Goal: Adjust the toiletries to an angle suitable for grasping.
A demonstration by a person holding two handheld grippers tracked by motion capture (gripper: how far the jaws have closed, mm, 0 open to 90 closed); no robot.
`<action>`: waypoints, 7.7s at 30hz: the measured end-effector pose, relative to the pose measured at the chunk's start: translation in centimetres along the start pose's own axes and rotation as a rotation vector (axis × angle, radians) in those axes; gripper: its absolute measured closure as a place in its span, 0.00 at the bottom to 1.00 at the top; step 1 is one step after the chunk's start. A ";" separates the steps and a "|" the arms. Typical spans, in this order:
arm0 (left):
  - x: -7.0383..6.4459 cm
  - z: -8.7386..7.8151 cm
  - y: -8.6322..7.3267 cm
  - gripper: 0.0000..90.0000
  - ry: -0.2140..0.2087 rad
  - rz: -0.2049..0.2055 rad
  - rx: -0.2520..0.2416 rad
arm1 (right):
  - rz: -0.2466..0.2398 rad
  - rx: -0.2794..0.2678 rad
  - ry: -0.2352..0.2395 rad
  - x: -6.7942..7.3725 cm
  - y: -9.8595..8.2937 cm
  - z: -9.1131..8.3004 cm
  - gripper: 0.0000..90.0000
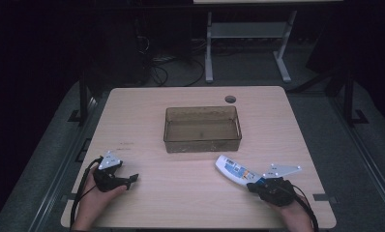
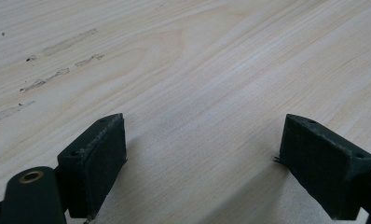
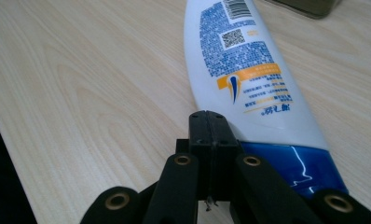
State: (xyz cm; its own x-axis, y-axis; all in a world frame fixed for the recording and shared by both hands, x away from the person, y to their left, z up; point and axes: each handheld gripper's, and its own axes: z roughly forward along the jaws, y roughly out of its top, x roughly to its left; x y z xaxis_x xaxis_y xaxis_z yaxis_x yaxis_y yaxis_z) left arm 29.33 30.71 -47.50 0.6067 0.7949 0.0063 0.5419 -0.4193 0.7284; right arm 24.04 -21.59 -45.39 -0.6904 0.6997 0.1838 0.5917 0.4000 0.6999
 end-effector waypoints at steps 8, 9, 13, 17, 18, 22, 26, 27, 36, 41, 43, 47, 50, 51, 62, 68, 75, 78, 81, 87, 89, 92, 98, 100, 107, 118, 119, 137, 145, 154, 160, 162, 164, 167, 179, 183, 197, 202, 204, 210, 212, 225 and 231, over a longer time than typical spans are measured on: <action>0.0 0.0 0.0 0.15 0.000 0.000 0.001 | 0.021 -0.001 -0.019 -0.9 -0.1 -0.1 1.00; 0.0 0.0 0.0 0.15 0.000 0.001 0.000 | 0.027 -0.001 -0.022 -1.0 -0.2 -0.2 1.00; 0.0 0.0 0.0 0.15 0.000 -0.001 0.000 | 0.040 0.001 -0.032 -1.5 -0.2 -0.3 1.00; 0.0 0.0 0.0 0.15 0.000 0.000 0.000 | 0.049 -0.003 -0.045 -1.9 -0.2 -0.5 1.00; 0.0 0.0 0.0 0.15 0.000 0.000 0.001 | 0.053 -0.006 -0.045 -2.0 -0.3 -0.5 1.00; 0.0 0.0 0.0 0.15 0.000 0.000 0.001 | 0.060 -0.011 -0.057 -2.5 -0.3 -0.6 1.00; 0.0 0.0 0.0 0.15 0.000 0.000 0.001 | 0.071 -0.010 -0.067 -2.9 -0.3 -0.7 1.00; 0.0 0.0 0.0 0.15 0.000 0.000 0.001 | 0.072 -0.013 -0.068 -3.0 -0.3 -0.7 1.00; 0.0 0.0 0.0 0.15 0.000 -0.001 0.000 | 0.095 -0.022 -0.095 -4.2 -0.2 -0.9 1.00; 0.0 0.0 0.0 0.15 0.000 0.000 0.001 | 0.101 -0.029 -0.113 -4.9 -0.1 -0.9 1.00; 0.0 0.0 0.0 0.15 0.000 0.000 0.001 | 0.106 -0.033 -0.118 -5.1 0.0 -0.9 1.00; 0.0 0.0 0.0 0.15 0.001 0.001 0.001 | 0.109 -0.042 -0.130 -5.6 0.1 -0.9 1.00; 0.0 0.0 0.0 0.15 0.001 0.000 0.000 | 0.114 -0.046 -0.147 -6.0 0.3 -0.8 1.00; 0.0 0.0 0.0 0.15 0.001 -0.001 0.000 | 0.119 -0.047 -0.150 -6.2 0.3 -0.8 1.00; 0.0 0.1 0.0 0.15 0.003 -0.001 0.001 | 0.132 -0.065 -0.149 -7.0 0.6 -0.9 1.00; 0.0 0.1 0.1 0.15 0.003 -0.002 0.001 | 0.128 -0.090 -0.116 -6.3 1.6 -0.8 1.00; 0.0 0.1 0.1 0.15 0.003 -0.001 0.002 | 0.107 -0.111 -0.102 -5.6 3.3 -0.1 1.00; 0.0 0.1 0.1 0.15 0.003 -0.001 0.002 | 0.099 -0.115 -0.097 -5.4 4.0 0.5 1.00; 0.0 0.1 0.1 0.15 0.003 -0.002 0.001 | 0.096 -0.119 -0.089 -5.1 4.8 1.0 1.00; 0.0 0.1 0.1 0.15 0.003 -0.002 0.002 | 0.080 -0.123 -0.075 -4.7 6.1 2.1 1.00; 0.0 0.1 0.1 0.15 0.003 -0.002 0.001 | 0.081 -0.130 -0.070 -4.6 6.4 2.4 1.00; 0.0 0.1 0.1 0.15 0.003 -0.003 0.001 | 0.073 -0.125 -0.070 -4.5 6.8 3.1 1.00; 0.0 0.1 0.1 0.15 0.003 -0.002 0.001 | 0.061 -0.121 -0.068 -4.1 7.8 4.4 1.00; 0.0 0.1 0.1 0.15 0.003 -0.002 0.001 | 0.050 -0.113 -0.071 -4.0 8.1 5.1 1.00; 0.0 0.1 0.1 0.15 0.003 -0.003 0.001 | 0.028 -0.088 -0.083 -3.4 8.7 7.0 1.00; 0.0 0.1 0.1 0.15 0.003 -0.002 0.001 | 0.032 -0.083 -0.076 -3.4 8.8 7.3 1.00; 0.0 0.1 0.1 0.15 0.003 -0.003 0.001 | 0.032 -0.081 -0.075 -3.4 8.8 7.3 1.00; 0.0 0.1 0.1 0.15 0.003 -0.002 0.001 | 0.008 -0.042 -0.030 -2.3 8.5 7.3 1.00; 0.0 0.1 0.1 0.15 0.003 -0.002 0.001 | 0.007 -0.042 -0.014 -1.8 8.0 6.9 1.00; 0.0 0.1 0.1 0.15 0.003 -0.002 0.001 | 0.003 -0.032 0.008 -1.2 7.4 6.5 1.00; 0.0 0.1 0.1 0.15 0.003 -0.001 0.002 | -0.009 -0.021 0.018 -0.5 7.1 6.4 1.00; 0.0 0.1 0.1 0.15 0.003 -0.001 0.002 | -0.010 -0.019 0.020 -0.3 7.0 6.3 1.00; 0.0 0.1 0.1 0.15 0.003 -0.001 0.002 | -0.010 -0.016 0.022 -0.2 6.8 6.2 1.00; 0.0 0.1 0.1 0.15 0.003 -0.001 0.002 | -0.012 -0.013 0.028 0.0 6.6 6.1 1.00; 0.0 0.1 0.1 0.15 0.003 -0.001 0.002 | -0.014 -0.003 0.034 1.0 4.8 4.5 1.00; 0.0 0.1 0.1 0.15 0.003 -0.001 0.002 | -0.017 0.003 0.035 1.2 4.3 4.1 1.00; 0.0 0.1 0.1 0.15 0.003 -0.001 0.002 | -0.001 0.012 0.040 1.9 2.4 2.7 1.00; 0.0 0.1 0.1 0.15 0.003 -0.001 0.002 | 0.009 0.015 0.041 2.0 1.7 2.1 1.00; 0.0 0.1 0.1 0.15 0.003 -0.001 0.002 | 0.013 0.017 0.041 2.1 1.4 1.9 1.00; 0.0 0.1 0.1 0.15 0.003 -0.001 0.002 | 0.025 0.013 0.043 2.1 0.6 1.4 1.00; 0.0 0.1 0.1 0.15 0.003 -0.001 0.002 | 0.020 0.009 0.041 2.2 0.5 1.2 1.00; 0.0 0.1 0.1 0.15 0.003 -0.001 0.002 | 0.040 -0.086 -0.056 -0.7 2.0 -0.4 1.00; 0.0 0.1 0.1 0.15 0.003 0.000 0.002 | 0.060 -0.125 -0.133 -2.9 2.4 -0.9 1.00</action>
State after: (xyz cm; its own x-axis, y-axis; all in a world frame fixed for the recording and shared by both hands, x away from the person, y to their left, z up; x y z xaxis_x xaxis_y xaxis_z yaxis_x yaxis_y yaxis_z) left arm 29.43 30.58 -47.50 0.6049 0.7962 0.0079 0.5432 -0.4199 0.7271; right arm 27.09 -23.24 -43.62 -0.5899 0.7951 0.1407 0.5681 0.2848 0.7721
